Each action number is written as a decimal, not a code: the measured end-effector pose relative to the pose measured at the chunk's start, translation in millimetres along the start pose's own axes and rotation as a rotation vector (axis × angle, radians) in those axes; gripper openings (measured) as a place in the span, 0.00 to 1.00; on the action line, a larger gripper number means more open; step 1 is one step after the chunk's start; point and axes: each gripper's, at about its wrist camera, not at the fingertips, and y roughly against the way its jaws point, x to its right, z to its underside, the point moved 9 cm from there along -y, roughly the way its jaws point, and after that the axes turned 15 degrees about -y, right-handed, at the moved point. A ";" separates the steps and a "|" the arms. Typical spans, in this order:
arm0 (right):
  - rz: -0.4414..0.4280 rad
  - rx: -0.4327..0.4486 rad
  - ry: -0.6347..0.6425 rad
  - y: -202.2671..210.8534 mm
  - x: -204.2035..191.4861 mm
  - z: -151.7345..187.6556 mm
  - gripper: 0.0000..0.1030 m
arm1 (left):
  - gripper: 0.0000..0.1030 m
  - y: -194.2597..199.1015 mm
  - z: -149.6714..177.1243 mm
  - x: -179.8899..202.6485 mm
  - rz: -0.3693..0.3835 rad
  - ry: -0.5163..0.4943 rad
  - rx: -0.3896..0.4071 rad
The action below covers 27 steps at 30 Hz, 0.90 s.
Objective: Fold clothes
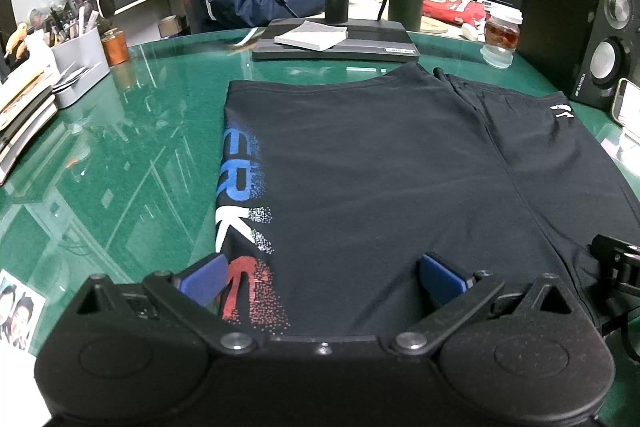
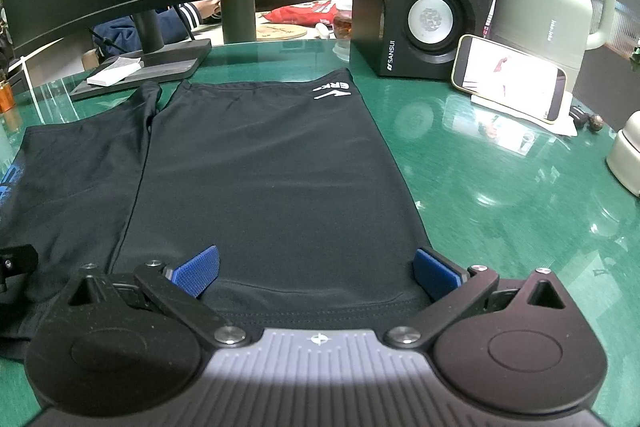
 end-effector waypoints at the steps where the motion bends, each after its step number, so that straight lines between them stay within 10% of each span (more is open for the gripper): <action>1: 0.000 0.000 0.000 0.0 0.1 0.1 1.00 | 1.00 0.4 0.3 0.5 0.001 -0.001 0.000; 27: 0.000 0.002 -0.001 4.0 2.7 -1.0 1.00 | 1.00 3.5 2.5 5.1 0.009 -0.010 -0.004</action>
